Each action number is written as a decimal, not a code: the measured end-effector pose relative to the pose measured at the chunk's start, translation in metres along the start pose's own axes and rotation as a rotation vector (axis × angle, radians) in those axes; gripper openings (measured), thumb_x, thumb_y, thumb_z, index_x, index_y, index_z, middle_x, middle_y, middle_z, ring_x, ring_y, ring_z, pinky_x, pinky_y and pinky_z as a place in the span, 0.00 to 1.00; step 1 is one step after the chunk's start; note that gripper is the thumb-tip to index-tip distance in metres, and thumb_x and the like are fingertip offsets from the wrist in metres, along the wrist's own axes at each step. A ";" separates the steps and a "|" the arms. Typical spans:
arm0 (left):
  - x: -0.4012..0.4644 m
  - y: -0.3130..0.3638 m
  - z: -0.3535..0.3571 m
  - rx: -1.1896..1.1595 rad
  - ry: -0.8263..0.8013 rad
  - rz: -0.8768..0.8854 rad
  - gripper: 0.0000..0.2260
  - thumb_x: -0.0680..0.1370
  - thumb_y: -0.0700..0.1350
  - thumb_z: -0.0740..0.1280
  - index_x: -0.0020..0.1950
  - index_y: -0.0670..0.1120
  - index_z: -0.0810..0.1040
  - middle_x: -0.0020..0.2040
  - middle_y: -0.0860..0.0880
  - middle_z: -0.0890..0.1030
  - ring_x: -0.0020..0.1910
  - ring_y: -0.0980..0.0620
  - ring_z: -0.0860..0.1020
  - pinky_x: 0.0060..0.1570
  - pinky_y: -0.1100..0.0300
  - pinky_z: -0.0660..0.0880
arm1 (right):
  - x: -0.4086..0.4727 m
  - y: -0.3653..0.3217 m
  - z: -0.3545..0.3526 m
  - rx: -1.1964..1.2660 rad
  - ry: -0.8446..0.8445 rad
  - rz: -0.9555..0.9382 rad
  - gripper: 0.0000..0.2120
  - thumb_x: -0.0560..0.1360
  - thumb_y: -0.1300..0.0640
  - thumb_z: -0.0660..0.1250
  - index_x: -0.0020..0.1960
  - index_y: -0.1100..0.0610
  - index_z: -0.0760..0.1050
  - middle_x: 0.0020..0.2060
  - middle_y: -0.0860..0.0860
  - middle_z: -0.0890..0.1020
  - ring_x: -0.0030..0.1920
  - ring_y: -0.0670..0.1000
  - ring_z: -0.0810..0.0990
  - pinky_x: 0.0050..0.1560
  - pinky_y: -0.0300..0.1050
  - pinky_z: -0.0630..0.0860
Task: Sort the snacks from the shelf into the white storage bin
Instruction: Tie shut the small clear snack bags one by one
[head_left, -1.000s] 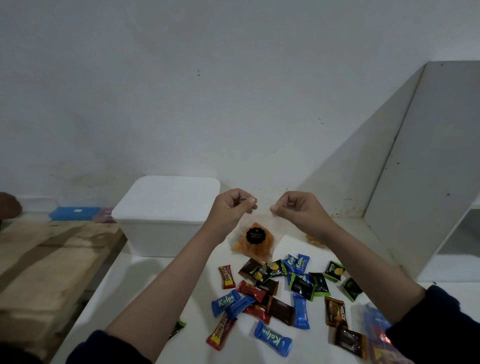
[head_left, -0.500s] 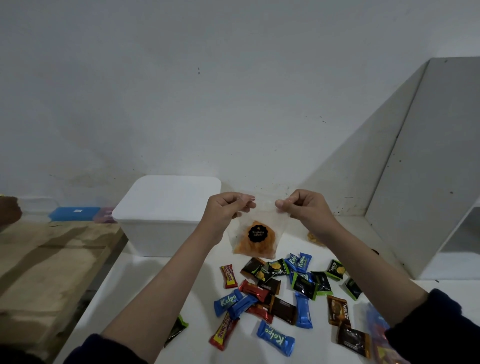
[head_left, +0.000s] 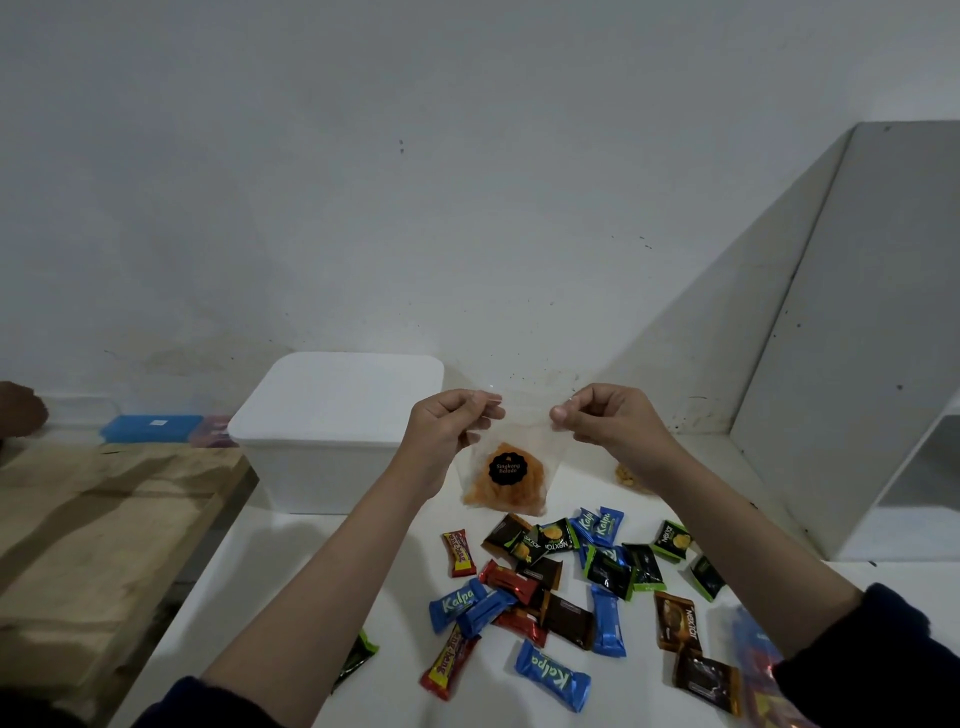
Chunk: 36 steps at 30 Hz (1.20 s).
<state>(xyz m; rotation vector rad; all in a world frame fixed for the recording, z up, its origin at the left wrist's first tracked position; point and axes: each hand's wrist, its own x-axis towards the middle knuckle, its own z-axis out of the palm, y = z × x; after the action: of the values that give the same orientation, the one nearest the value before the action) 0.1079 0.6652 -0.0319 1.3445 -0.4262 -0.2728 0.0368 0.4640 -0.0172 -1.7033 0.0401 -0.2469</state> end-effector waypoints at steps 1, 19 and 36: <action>0.000 0.000 0.000 0.005 0.001 -0.002 0.10 0.78 0.43 0.64 0.43 0.48 0.84 0.38 0.51 0.83 0.36 0.56 0.75 0.41 0.61 0.69 | -0.001 -0.001 -0.001 -0.023 -0.017 -0.001 0.06 0.69 0.60 0.74 0.39 0.60 0.78 0.37 0.57 0.83 0.39 0.49 0.81 0.43 0.42 0.75; -0.004 0.006 0.016 0.283 -0.074 0.005 0.04 0.73 0.37 0.70 0.39 0.44 0.80 0.35 0.48 0.82 0.29 0.64 0.75 0.31 0.72 0.70 | 0.006 -0.006 0.009 -0.184 -0.114 -0.062 0.02 0.73 0.62 0.70 0.42 0.61 0.79 0.35 0.55 0.83 0.36 0.46 0.81 0.42 0.36 0.76; -0.005 0.007 0.011 0.318 -0.194 0.054 0.05 0.73 0.34 0.70 0.37 0.40 0.80 0.34 0.46 0.82 0.30 0.61 0.77 0.33 0.71 0.71 | 0.003 -0.020 0.010 -0.487 -0.171 -0.153 0.04 0.73 0.57 0.71 0.40 0.57 0.80 0.35 0.47 0.82 0.37 0.41 0.79 0.40 0.30 0.74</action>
<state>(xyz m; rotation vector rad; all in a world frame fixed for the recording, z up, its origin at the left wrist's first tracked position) 0.0983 0.6594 -0.0236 1.6206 -0.6901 -0.3005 0.0396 0.4764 0.0018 -2.2108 -0.1704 -0.2150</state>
